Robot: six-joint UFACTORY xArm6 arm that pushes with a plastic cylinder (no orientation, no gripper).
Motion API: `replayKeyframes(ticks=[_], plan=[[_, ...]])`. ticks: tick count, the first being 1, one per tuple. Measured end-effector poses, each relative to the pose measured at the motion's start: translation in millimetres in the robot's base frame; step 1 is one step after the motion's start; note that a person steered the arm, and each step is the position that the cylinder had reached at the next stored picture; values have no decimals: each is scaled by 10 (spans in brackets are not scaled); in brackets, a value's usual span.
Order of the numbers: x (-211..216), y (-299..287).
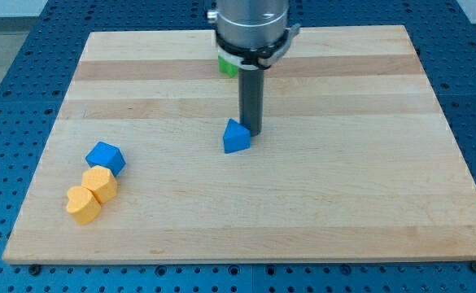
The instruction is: Slide the blue triangle towards the yellow hexagon
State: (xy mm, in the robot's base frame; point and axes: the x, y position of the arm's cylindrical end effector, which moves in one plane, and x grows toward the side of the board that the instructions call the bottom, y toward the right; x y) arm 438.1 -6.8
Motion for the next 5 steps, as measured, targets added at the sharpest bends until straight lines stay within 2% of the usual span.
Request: replayKeyframes(ticks=[2, 5], plan=[[517, -434], [796, -1165]])
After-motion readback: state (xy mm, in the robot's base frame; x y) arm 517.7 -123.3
